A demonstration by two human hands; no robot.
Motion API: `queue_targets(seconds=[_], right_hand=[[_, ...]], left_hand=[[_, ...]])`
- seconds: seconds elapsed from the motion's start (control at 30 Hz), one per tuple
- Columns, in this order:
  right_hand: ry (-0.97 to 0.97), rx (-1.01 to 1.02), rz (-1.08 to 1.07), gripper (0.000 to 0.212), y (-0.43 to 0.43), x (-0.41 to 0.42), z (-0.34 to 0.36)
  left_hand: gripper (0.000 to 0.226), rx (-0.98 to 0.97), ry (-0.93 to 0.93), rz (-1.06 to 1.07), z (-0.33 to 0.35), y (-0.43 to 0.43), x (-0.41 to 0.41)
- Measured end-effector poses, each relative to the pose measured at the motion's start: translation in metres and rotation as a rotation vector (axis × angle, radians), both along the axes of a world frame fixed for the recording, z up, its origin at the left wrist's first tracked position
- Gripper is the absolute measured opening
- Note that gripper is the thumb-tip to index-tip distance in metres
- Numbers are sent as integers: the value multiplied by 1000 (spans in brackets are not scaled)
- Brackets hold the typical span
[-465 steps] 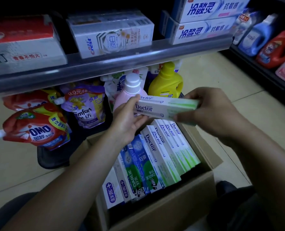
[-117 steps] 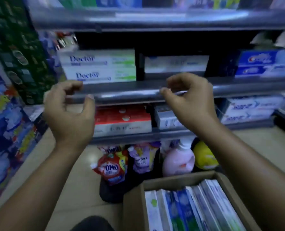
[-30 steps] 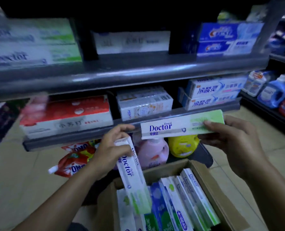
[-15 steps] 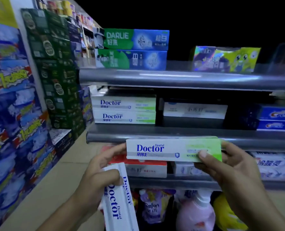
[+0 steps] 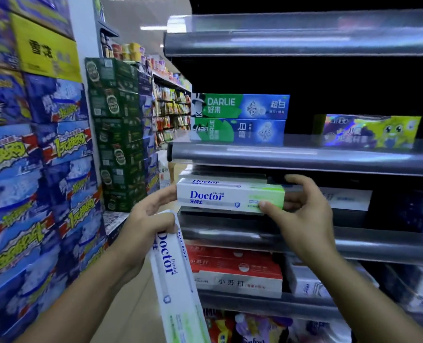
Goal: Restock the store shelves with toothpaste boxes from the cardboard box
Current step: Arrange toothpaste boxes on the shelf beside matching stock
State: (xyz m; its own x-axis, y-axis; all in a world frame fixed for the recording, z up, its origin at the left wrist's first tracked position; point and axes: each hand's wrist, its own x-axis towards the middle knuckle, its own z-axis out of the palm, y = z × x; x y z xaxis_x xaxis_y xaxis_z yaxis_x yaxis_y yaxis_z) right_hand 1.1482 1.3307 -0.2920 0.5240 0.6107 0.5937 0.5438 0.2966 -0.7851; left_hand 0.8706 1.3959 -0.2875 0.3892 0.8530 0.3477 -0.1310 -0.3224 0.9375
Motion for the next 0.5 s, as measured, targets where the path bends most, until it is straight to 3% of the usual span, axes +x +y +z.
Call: queue_targets(seconds=[0.17,0.37,0.5], right_hand=[[-93,-84,-80,38,25,-1,0],[-285,-349,-194,42,36,-3,-10],[-408,-350,-271,40,35,-9,-17]], left_hand=[[63,-63,40,70,-2,21,4],[53,-158,111,81,-12,38,6],[62,-115,189,41,-22,42,9]])
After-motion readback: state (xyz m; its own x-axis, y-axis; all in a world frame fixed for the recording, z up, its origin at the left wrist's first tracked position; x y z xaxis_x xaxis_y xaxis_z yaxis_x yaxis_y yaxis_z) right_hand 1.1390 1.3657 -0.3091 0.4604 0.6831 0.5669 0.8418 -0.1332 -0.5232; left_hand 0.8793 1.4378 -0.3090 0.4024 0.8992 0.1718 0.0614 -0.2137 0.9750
